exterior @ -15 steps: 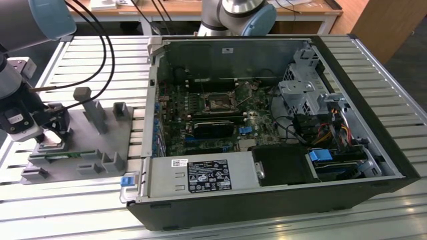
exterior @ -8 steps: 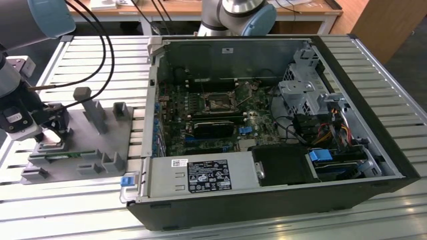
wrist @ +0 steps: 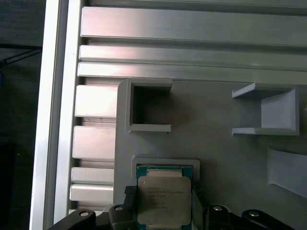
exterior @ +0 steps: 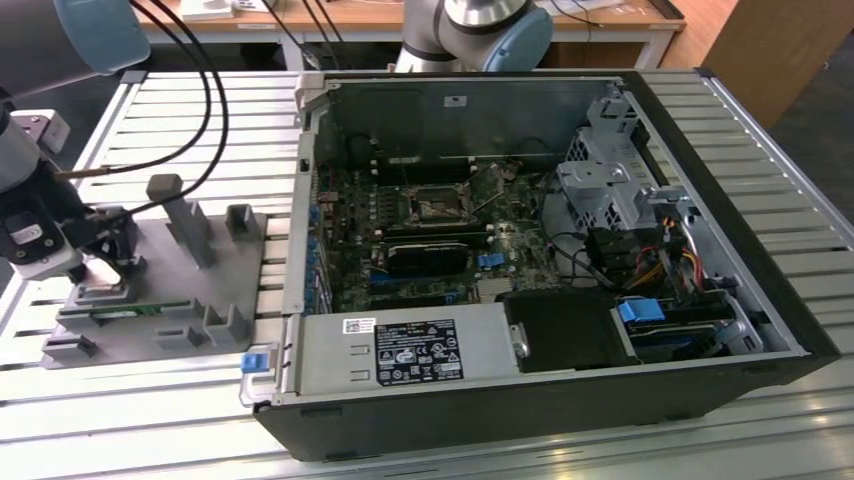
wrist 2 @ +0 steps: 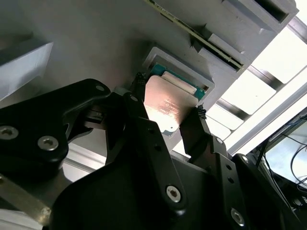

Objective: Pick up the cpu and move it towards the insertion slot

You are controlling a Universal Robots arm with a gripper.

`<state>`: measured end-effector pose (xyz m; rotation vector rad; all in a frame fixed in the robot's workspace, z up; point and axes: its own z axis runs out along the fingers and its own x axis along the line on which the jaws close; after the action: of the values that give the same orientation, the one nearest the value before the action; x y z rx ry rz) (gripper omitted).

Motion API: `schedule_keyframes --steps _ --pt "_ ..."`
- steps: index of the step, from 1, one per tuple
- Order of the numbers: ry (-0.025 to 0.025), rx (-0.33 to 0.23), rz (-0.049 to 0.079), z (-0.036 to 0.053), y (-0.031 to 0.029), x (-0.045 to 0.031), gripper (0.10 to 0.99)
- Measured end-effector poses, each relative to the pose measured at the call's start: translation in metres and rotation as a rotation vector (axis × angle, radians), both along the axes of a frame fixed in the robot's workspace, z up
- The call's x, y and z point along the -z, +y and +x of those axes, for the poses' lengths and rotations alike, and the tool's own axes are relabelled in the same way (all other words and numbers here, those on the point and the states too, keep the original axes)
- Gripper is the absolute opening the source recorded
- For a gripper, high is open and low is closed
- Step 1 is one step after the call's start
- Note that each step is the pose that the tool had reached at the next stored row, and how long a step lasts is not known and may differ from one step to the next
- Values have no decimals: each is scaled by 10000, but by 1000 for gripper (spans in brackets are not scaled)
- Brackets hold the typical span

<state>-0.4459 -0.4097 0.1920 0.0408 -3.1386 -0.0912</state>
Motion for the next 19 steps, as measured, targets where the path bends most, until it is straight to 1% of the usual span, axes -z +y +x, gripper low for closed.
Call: schedule_keyframes --steps 5,19 --pt "0 0 0 0 0 -39 541" --pt "0 0 1 0 0 -108 541"
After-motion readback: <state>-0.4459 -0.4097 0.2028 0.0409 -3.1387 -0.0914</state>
